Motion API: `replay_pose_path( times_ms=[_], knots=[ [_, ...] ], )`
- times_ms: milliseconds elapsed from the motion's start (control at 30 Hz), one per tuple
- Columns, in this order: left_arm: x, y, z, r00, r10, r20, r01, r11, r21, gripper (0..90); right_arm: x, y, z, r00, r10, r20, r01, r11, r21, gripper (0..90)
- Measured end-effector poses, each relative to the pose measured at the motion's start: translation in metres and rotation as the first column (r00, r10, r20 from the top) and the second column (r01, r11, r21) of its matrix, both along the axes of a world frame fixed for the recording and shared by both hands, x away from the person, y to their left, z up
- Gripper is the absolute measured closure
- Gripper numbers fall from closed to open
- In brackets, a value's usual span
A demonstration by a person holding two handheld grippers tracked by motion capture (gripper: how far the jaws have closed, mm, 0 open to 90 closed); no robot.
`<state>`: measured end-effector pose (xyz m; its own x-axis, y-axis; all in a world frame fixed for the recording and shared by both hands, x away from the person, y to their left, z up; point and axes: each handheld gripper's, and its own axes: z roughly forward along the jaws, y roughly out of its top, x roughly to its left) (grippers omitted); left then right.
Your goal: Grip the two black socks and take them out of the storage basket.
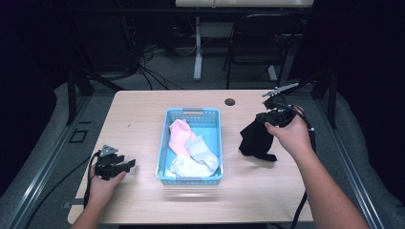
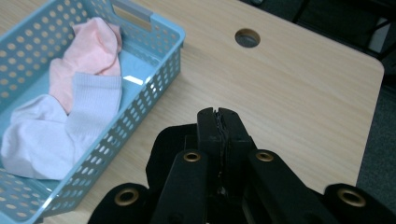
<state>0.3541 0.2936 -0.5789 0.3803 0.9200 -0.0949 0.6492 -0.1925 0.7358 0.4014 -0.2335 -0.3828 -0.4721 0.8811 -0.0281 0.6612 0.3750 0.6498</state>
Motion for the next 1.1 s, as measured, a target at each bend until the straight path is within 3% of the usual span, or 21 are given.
replay_pose_path(
  times_ms=[33, 67, 100, 167, 333, 567, 633, 900, 1100],
  knots=[
    [0.0, 0.0, 0.0, 1.0, 0.0, 0.0, 0.0, 1.0, 0.0, 44.2, 0.002, -0.001, -0.013, 0.9997, -0.008, -0.022, 0.007, 1.0, -0.003, 88.9],
    [0.0, 0.0, 0.0, 1.0, 0.0, 0.0, 0.0, 1.0, 0.0, 44.2, 0.002, -0.001, -0.013, 0.9997, -0.008, -0.022, 0.007, 1.0, -0.003, 88.9],
    [0.0, 0.0, 0.0, 1.0, 0.001, 0.001, -0.001, 1.0, 0.0, 44.2, 0.003, -0.003, -0.024, 0.999, -0.01, -0.043, 0.01, 1.0, -0.002, 88.9],
    [0.0, 0.0, 0.0, 1.0, 0.001, 0.0, -0.001, 1.0, 0.0, 44.2, 0.004, -0.003, -0.03, 0.9986, -0.013, -0.051, 0.013, 1.0, 0.0, 88.9],
    [0.0, 0.0, 0.0, 1.0, -0.002, -0.002, 0.002, 1.0, 0.002, 44.2, 0.005, -0.007, -0.062, 0.9955, -0.033, -0.089, 0.032, 0.999, -0.008, 88.8],
    [0.0, 0.0, 0.0, 1.0, -0.003, -0.004, 0.003, 1.0, 0.006, 44.2, 0.005, -0.009, -0.087, 0.991, -0.046, -0.126, 0.044, 0.999, -0.022, 88.6],
    [0.0, 0.0, 0.0, 1.0, -0.003, -0.004, 0.003, 1.0, 0.004, 44.2, 0.004, -0.01, -0.096, 0.9884, -0.056, -0.141, 0.056, 0.998, -0.004, 88.5],
    [0.0, 0.0, 0.0, 0.9999, -0.003, -0.011, 0.003, 1.0, 0.003, 44.2, 0.0, -0.013, -0.11, 0.984, -0.071, -0.163, 0.068, 0.997, -0.027, 87.2],
    [0.0, 0.0, -0.001, 1.0, 0.0, -0.006, 0.0, 1.0, -0.001, 44.2, -0.008, -0.009, -0.102, 0.9916, -0.063, -0.113, 0.061, 0.998, -0.014, 77.3]
  ],
)
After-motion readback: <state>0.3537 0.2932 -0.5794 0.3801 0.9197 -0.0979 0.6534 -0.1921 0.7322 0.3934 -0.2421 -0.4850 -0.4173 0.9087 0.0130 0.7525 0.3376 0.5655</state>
